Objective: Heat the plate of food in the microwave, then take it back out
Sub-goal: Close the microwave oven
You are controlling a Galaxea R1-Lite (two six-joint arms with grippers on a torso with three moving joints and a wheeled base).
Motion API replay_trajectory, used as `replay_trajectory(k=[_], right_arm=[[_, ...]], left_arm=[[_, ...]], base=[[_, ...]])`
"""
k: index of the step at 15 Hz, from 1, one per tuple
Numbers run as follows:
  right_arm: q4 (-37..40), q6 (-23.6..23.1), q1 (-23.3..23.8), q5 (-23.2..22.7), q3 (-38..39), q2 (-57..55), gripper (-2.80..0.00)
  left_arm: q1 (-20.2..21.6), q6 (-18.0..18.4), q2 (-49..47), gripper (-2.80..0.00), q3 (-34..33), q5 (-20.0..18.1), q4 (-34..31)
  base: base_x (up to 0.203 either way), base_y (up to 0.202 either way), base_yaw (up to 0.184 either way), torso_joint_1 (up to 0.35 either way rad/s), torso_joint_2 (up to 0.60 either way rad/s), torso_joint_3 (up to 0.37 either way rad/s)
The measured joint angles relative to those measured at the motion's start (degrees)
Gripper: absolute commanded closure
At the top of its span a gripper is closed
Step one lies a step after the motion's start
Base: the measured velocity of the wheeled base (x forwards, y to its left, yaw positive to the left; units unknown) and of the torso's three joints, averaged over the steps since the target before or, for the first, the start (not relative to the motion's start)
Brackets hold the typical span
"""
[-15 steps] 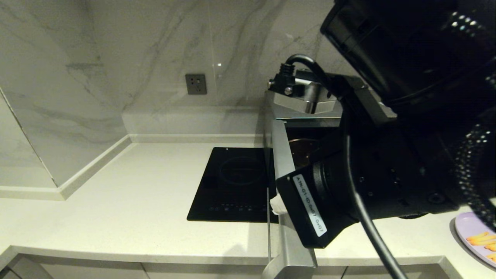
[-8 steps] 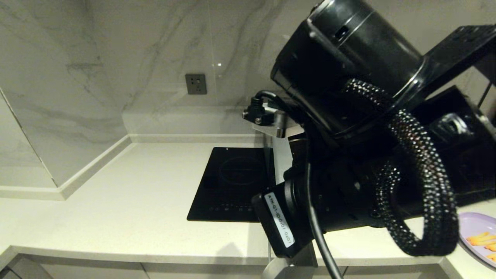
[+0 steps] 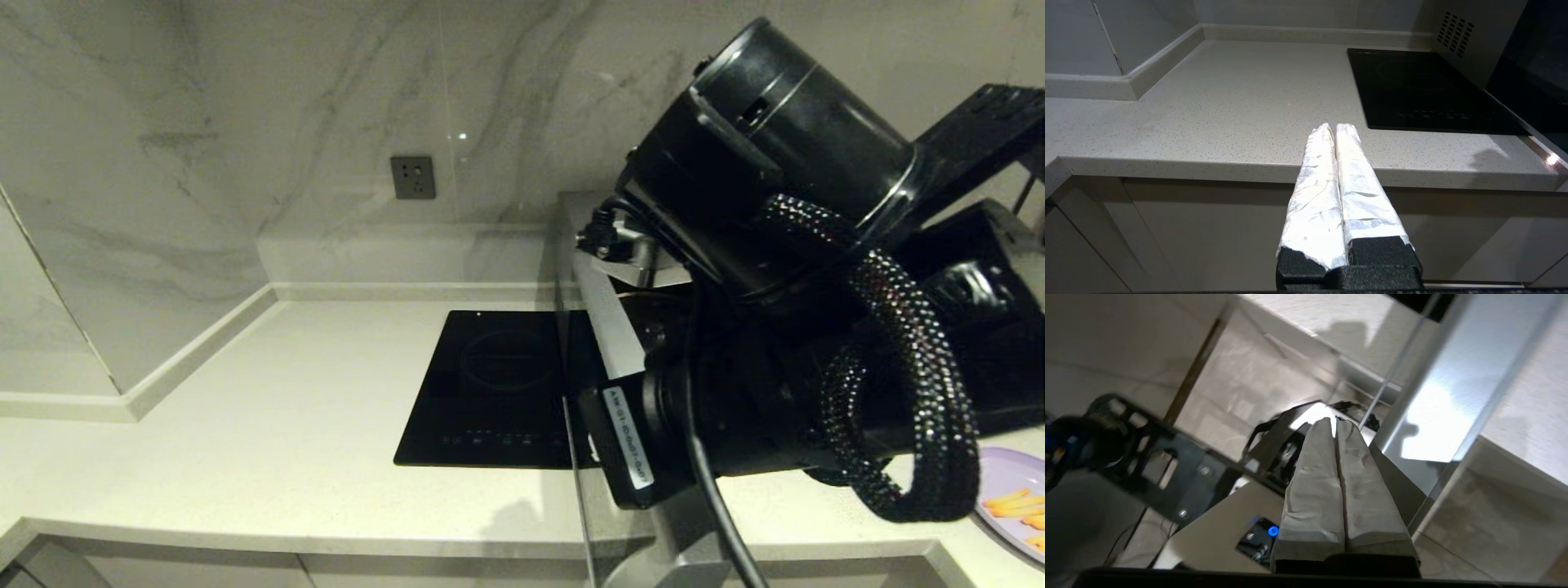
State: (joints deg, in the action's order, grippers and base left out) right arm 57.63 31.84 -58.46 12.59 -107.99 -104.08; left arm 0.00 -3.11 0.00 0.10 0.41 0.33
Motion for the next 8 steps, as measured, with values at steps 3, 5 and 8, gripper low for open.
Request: replay_trajectory(k=[3, 5, 8], right_arm=[[-0.03, 2.20, 2.31, 1.76, 3.03, 2.59, 0.00], [-0.04, 2.72, 4.66, 4.17, 4.46, 4.23, 0.00], [0.41, 6.75, 10.02, 11.89, 8.15, 6.86, 0.00]], left_arm=[[0.00, 0.02, 0.00, 0.00, 0.00, 0.00, 0.00], [-0.02, 0.02, 0.00, 0.00, 0.00, 0.02, -0.02], [0.00, 0.03, 0.00, 0.00, 0.00, 0.00, 0.00]], base=[[0.000, 0.000, 0.000, 0.000, 0.00, 0.000], [0.000, 0.000, 0.000, 0.000, 0.00, 0.000], [0.000, 0.000, 0.000, 0.000, 0.00, 0.000]])
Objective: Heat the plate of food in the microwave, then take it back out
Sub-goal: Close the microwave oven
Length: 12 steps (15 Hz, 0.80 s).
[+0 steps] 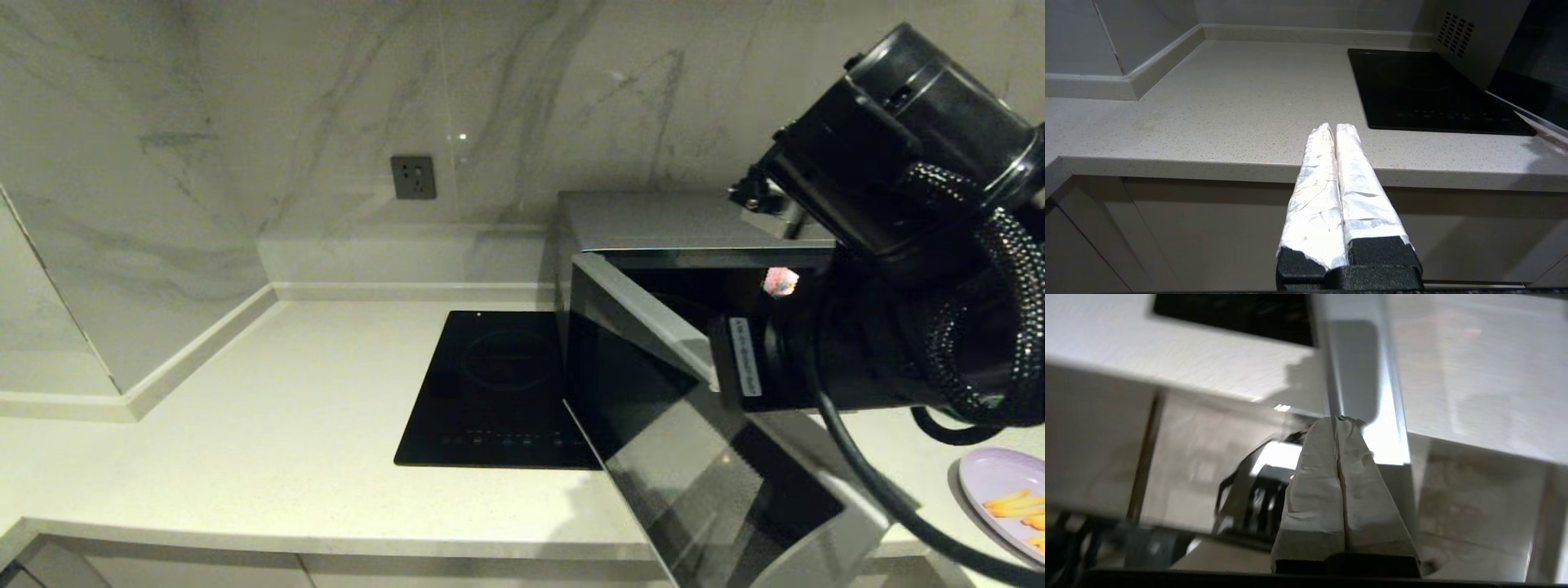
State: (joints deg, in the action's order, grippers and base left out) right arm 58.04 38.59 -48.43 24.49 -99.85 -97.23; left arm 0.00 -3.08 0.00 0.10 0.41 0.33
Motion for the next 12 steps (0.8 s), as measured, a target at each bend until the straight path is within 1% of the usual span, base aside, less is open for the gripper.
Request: replay_trajectory(k=[2, 3, 4, 6, 8, 10, 12], right_arm=[[0.16, 1.79, 5.07, 0.62, 3.99, 2.58, 0.00], [0.04, 2.08, 7.86, 0.14, 5.88, 4.04, 0.00], [-0.05, 2.20, 9.65, -1.06, 7.36, 5.50, 0.00], [-0.16, 2.20, 11.79, -4.04, 9.28, 8.44, 0.00], [-0.45, 2.19, 13.04, -4.27, 9.99, 9.59, 0.00], [-3.63, 2.07, 16.41, -4.27, 10.66, 9.19, 0.00], [-7.64, 1.59, 21.69, -4.24, 11.05, 6.84, 0.00]], left_arm=[[0.00, 0.00, 0.00, 0.00, 0.00, 0.00, -0.01], [0.00, 0.00, 0.00, 0.00, 0.00, 0.02, 0.00], [-0.02, 0.02, 0.00, 0.00, 0.00, 0.05, 0.00], [0.00, 0.00, 0.00, 0.00, 0.00, 0.02, 0.00], [0.00, -0.02, 0.00, 0.00, 0.00, 0.00, -0.02], [-0.02, 0.00, 0.00, 0.00, 0.00, 0.04, 0.00], [0.00, 0.02, 0.00, 0.00, 0.00, 0.00, 0.00]], base=[[0.000, 0.000, 0.000, 0.000, 0.00, 0.000], [0.000, 0.000, 0.000, 0.000, 0.00, 0.000], [0.000, 0.000, 0.000, 0.000, 0.00, 0.000], [0.000, 0.000, 0.000, 0.000, 0.00, 0.000], [0.000, 0.000, 0.000, 0.000, 0.00, 0.000], [0.000, 0.000, 0.000, 0.000, 0.00, 0.000], [0.000, 0.000, 0.000, 0.000, 0.00, 0.000]])
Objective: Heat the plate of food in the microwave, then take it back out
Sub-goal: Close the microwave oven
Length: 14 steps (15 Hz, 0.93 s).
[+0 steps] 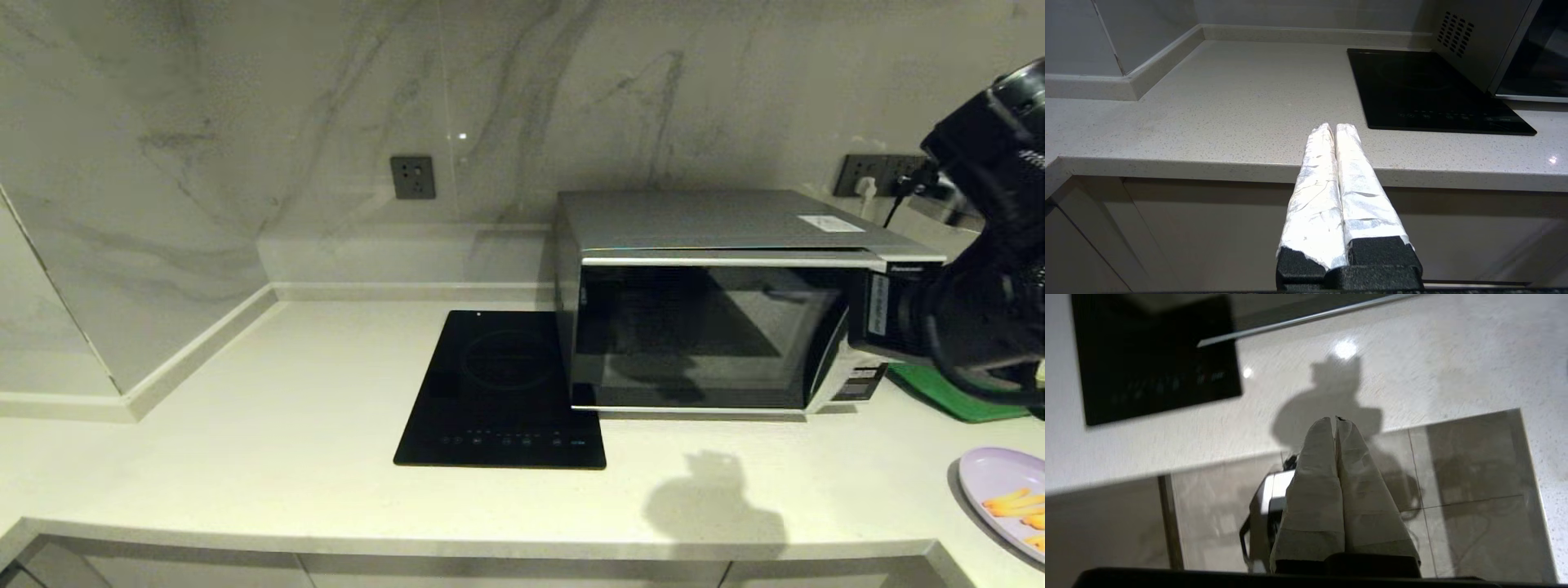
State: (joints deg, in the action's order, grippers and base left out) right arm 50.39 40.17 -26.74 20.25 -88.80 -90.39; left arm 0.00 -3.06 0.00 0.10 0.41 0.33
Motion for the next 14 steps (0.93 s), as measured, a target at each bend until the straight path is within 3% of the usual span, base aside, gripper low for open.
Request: replay_trajectory(k=[4, 7, 11, 14], right_arm=[[-9.89, -0.65, 11.26, -0.29, -1.92, -9.57, 0.00], [-13.36, -0.34, 17.09, -0.60, -5.82, -15.66, 0.00], [-13.85, 0.55, 21.30, -2.12, -6.98, -18.72, 0.00], [-18.55, 1.12, 23.38, -2.20, -6.07, -19.48, 0.00]], left_arm=[[0.00, -0.04, 0.00, 0.00, 0.00, 0.01, -0.01], [0.00, 0.01, 0.00, 0.00, 0.00, -0.01, 0.00], [0.00, -0.02, 0.00, 0.00, 0.00, 0.00, -0.02], [0.00, 0.00, 0.00, 0.00, 0.00, -0.01, 0.00]], base=[[0.000, 0.000, 0.000, 0.000, 0.00, 0.000], [0.000, 0.000, 0.000, 0.000, 0.00, 0.000], [0.000, 0.000, 0.000, 0.000, 0.00, 0.000], [0.000, 0.000, 0.000, 0.000, 0.00, 0.000]])
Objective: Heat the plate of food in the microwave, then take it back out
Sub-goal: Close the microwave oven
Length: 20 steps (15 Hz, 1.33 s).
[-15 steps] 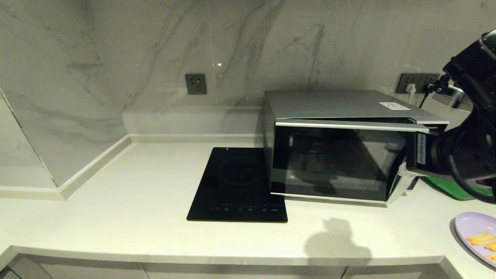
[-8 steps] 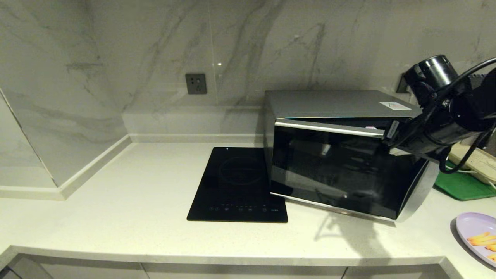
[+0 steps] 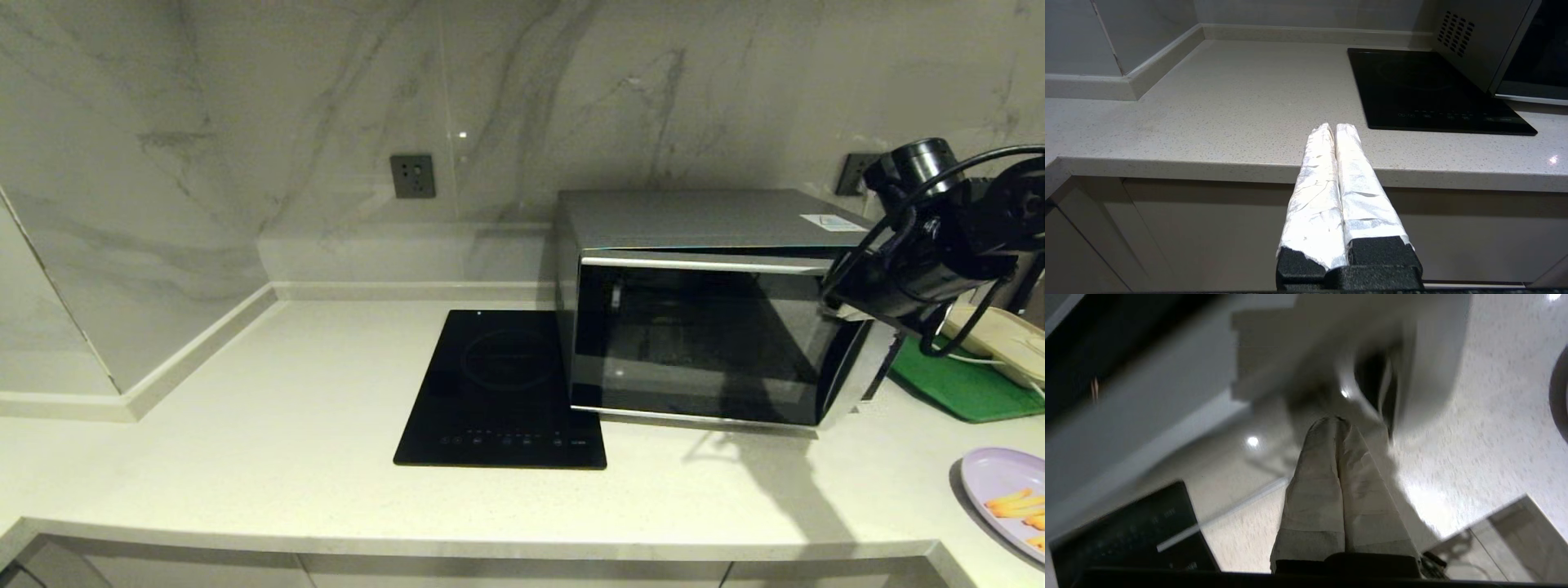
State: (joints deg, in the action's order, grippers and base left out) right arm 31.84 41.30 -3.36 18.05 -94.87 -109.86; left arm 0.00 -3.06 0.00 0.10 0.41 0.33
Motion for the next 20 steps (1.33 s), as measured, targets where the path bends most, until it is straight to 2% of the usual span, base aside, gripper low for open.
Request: replay_trajectory(k=[9, 13, 18, 20], right_arm=[[-11.97, 0.02, 1.87, -1.31, 2.62, -0.20, 0.00], [-13.62, 0.04, 1.93, -1.60, 3.03, -0.45, 0.00], [-21.25, -0.12, 1.98, -1.59, 5.55, -0.12, 0.00], [-21.92, -0.12, 1.98, -1.60, 6.31, -0.01, 0.00]], left_arm=[[0.00, -0.02, 0.00, 0.00, 0.00, 0.01, -0.02], [0.00, -0.05, 0.00, 0.00, 0.00, 0.01, 0.00], [0.00, -0.06, 0.00, 0.00, 0.00, 0.01, 0.00], [0.00, -0.07, 0.00, 0.00, 0.00, 0.01, -0.02]], base=[[0.000, 0.000, 0.000, 0.000, 0.00, 0.000], [0.000, 0.000, 0.000, 0.000, 0.00, 0.000], [0.000, 0.000, 0.000, 0.000, 0.00, 0.000], [0.000, 0.000, 0.000, 0.000, 0.00, 0.000]])
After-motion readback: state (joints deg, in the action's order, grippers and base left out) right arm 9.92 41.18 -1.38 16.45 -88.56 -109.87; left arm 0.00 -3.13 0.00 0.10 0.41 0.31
